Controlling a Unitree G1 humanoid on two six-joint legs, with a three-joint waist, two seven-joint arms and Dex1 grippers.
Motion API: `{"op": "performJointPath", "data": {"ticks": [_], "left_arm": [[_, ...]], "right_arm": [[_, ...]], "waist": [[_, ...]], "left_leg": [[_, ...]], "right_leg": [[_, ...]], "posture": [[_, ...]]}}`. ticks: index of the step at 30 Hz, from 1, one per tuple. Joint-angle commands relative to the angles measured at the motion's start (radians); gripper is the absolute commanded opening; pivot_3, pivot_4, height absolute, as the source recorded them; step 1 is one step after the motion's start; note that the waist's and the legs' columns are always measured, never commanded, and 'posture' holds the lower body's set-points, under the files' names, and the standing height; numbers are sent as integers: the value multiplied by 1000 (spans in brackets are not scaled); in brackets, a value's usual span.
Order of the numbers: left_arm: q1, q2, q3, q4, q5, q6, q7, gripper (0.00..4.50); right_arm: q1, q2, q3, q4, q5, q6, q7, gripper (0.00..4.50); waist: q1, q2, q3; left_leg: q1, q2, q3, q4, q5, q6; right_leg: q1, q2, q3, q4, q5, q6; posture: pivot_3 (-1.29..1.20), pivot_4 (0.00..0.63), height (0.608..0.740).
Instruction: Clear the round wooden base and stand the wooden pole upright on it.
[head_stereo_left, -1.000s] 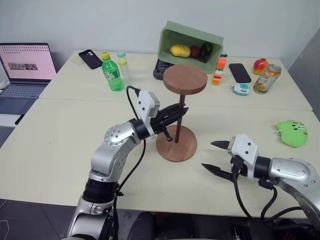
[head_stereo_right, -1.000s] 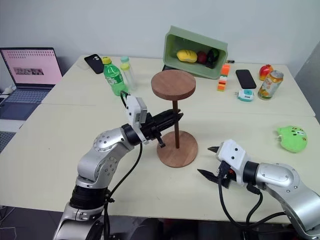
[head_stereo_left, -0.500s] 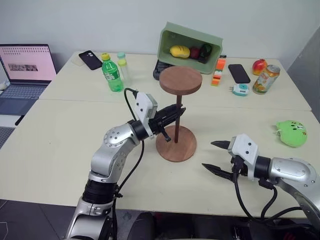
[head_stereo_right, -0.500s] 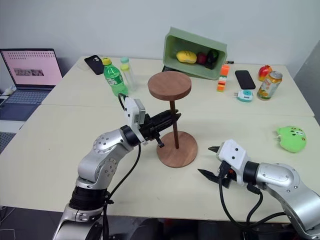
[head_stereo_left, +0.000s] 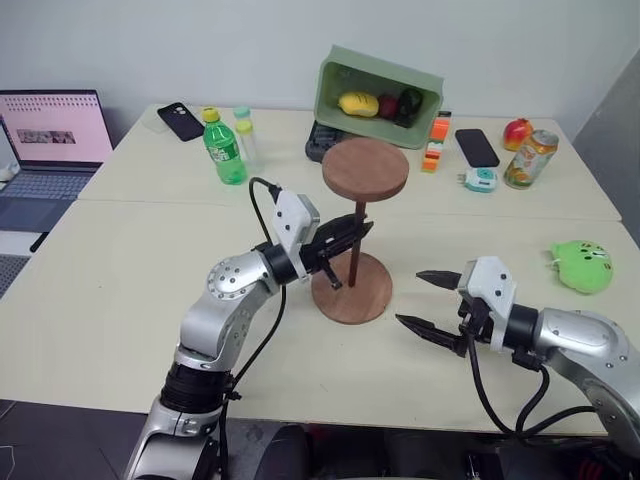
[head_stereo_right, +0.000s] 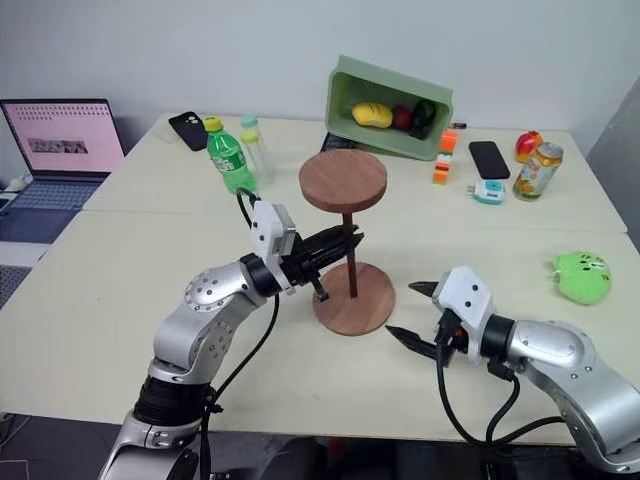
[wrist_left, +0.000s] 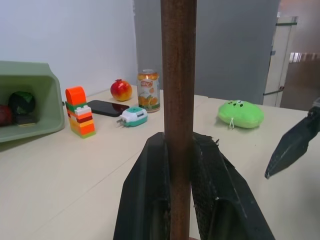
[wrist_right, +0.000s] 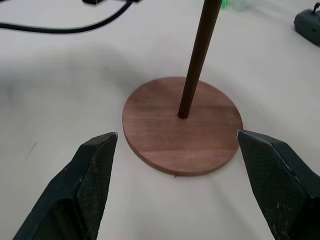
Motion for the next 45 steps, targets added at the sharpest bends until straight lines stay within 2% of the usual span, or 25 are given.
{"op": "performJointPath", "data": {"ticks": [1, 15, 25, 26, 31, 33, 36, 41, 45], "left_arm": [[22, 27, -16, 35, 54, 5, 12, 249], [32, 78, -25, 111, 100, -33, 23, 249], [23, 87, -49, 102, 99, -32, 36, 249], [21, 88, -47, 103, 99, -31, 40, 599], [18, 91, -49, 98, 90, -43, 5, 1583], [20, 91, -52, 88, 82, -44, -25, 2084], [24, 91, -58, 68, 69, -44, -62, 2585], [28, 93, -59, 55, 68, -34, -98, 2585], [25, 152, -48, 57, 85, -48, -163, 2585]], "right_arm": [[-11, -2, -27, -43, 29, 3, -3, 3978], [-50, -11, -3, -56, 27, 40, -21, 3978], [-59, -13, 2, -57, 27, 51, -27, 3978], [-60, -15, 2, -56, 26, 51, -27, 3978], [-54, -24, 4, -55, 22, 49, -22, 3978], [-49, -28, 5, -55, 20, 48, -21, 3978], [-42, -33, 6, -56, 16, 45, -18, 3978], [-36, -38, 9, -56, 14, 42, -20, 3978], [-30, -42, 7, -55, 11, 40, -20, 3978]], "waist": [[0, 0, 0], [-3, 0, 0], [-3, 0, -2], [-3, 0, -2], [-5, 1, -2], [-3, 1, -2], [1, 1, -2], [3, 1, -2], [2, 1, -2]], "left_leg": [[0, 0, 0, 0, 0, 0], [10, 0, 1, -3, 0, 0], [11, 1, 2, -4, 0, 0], [11, 1, 2, -4, 0, 0], [11, 0, 3, -5, 0, 0], [5, 1, 1, -4, 0, 0], [-1, 0, -1, -3, 0, 0], [-3, 0, -2, -4, 0, 0], [-2, 0, -2, -4, 0, 0]], "right_leg": [[0, 0, 0, 0, 0, 0], [9, 0, 1, -1, 0, 0], [10, 1, 1, -2, 0, 0], [10, 1, 1, -2, 0, 0], [8, 1, 2, -2, 0, 0], [4, 1, 0, -4, 0, 0], [1, 0, 0, -6, 0, 0], [1, -1, 0, -9, 0, 0], [1, -1, 0, -9, 0, 0]], "posture": [[0, 150, 740], [0, 150, 740], [0, 150, 740], [0, 150, 740], [0, 150, 740], [0, 150, 740], [0, 150, 740], [0, 150, 740], [0, 150, 740]]}}
